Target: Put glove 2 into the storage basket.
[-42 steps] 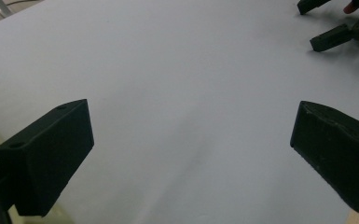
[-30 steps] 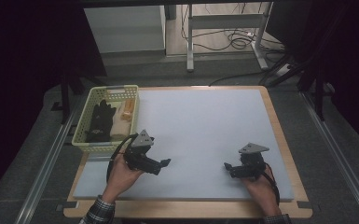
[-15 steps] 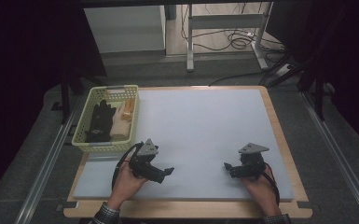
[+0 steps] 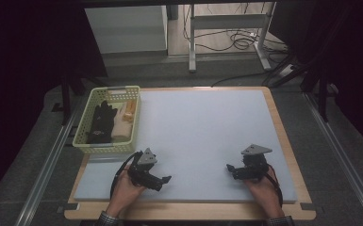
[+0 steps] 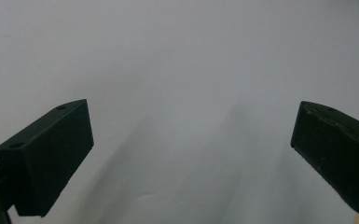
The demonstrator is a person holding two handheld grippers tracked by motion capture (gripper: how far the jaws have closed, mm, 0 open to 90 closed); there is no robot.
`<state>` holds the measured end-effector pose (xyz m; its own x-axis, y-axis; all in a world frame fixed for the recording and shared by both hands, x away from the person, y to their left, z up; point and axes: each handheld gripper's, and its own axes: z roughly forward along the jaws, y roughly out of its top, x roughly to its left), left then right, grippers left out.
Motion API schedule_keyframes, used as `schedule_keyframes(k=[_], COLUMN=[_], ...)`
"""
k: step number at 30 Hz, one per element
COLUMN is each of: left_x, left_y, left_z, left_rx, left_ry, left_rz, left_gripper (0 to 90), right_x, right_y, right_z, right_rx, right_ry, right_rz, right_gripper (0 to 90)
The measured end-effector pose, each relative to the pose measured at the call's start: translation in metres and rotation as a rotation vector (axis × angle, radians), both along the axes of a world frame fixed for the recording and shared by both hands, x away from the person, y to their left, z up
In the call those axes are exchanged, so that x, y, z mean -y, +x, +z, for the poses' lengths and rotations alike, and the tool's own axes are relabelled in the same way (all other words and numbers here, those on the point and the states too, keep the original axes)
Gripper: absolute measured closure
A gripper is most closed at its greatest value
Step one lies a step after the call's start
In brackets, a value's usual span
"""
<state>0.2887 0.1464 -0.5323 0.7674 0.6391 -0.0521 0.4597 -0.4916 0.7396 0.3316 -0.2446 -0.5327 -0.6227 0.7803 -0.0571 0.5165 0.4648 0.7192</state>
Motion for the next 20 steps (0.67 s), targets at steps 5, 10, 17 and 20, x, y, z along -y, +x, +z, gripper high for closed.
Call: schedule_keyframes(k=[5,10,17,20], left_x=[-0.005,-0.005,-0.005,-0.005], left_y=[-0.001,-0.002,-0.001,-0.002], left_z=[-0.009,-0.017,-0.017,-0.018], left_rx=[-0.023,-0.029,-0.035,-0.032], left_ry=[0.016,0.066,0.068,0.070], left_rz=[-0.002,-0.004,-0.005,-0.005], left_gripper=[0.0,0.0,0.0,0.0], right_x=[0.000,0.000,0.000,0.000], right_y=[0.000,0.000,0.000,0.000], right_z=[0.000,0.000,0.000,0.000], right_rx=[0.001,0.002,0.003,0.003], right_ry=[-0.001,-0.002,-0.003,-0.003], right_rz=[0.000,0.000,0.001,0.001], right_gripper=[10.3,10.3,10.3,10.3])
